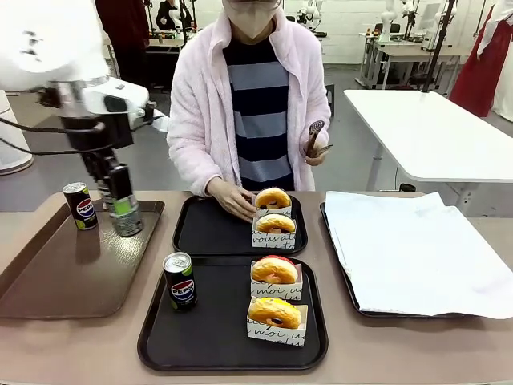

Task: Set up donuts and drinks on trays.
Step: Pick up one Pepsi coke from the Handle tray and place it on the Flat Tray without a Pepsi coke.

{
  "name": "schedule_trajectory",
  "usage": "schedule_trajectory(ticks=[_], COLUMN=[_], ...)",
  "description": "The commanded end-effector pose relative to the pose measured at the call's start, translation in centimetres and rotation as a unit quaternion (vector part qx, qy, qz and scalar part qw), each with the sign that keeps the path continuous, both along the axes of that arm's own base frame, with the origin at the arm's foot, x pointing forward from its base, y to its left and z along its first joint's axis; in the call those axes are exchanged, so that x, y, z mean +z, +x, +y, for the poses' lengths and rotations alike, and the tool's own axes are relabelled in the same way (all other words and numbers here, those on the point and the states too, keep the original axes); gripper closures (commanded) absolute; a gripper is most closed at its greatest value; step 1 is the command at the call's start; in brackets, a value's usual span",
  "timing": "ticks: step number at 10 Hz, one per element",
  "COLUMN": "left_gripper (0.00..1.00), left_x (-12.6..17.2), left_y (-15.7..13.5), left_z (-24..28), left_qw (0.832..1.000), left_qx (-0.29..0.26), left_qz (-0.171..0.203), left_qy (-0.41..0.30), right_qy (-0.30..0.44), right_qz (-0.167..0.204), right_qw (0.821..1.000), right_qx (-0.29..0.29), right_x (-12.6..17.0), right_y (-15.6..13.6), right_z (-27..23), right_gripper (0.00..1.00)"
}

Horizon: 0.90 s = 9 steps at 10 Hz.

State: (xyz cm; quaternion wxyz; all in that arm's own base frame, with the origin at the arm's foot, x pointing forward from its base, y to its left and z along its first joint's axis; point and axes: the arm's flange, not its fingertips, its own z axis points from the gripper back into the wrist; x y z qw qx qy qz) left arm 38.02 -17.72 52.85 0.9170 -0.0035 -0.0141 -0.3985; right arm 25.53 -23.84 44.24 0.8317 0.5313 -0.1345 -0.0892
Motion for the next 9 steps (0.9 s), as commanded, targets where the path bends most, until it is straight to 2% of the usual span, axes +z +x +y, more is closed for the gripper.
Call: schedule_trajectory(ticks=[1,4,6,9], left_gripper=[0.42,0.42,0.42,0.42], left_x=[-0.8,-4.0,-7.2,-10.7], left_y=[0.1,5.3,10.3,13.8], left_z=[0.1,-3.8,-6.6,-9.3], left_qw=[1.0,0.999,0.999,0.997], left_qx=[-0.008,0.029,0.048,0.067], left_qz=[-0.01,-0.026,0.008,-0.003], left_qy=[0.008,0.022,0.023,0.03], right_qy=[0.006,0.006,0.006,0.006], right_qz=[-0.011,-0.011,-0.011,-0.011], right_qw=[1.0,1.0,1.0,1.0], right_qx=[0.001,0.001,0.001,0.001], right_x=[0.1,0.1,0.1,0.1], right_y=[0.1,0.1,0.1,0.1], right_z=[-0.1,-0.1,-0.1,-0.1], right_gripper=[0.0,0.0,0.0,0.0])
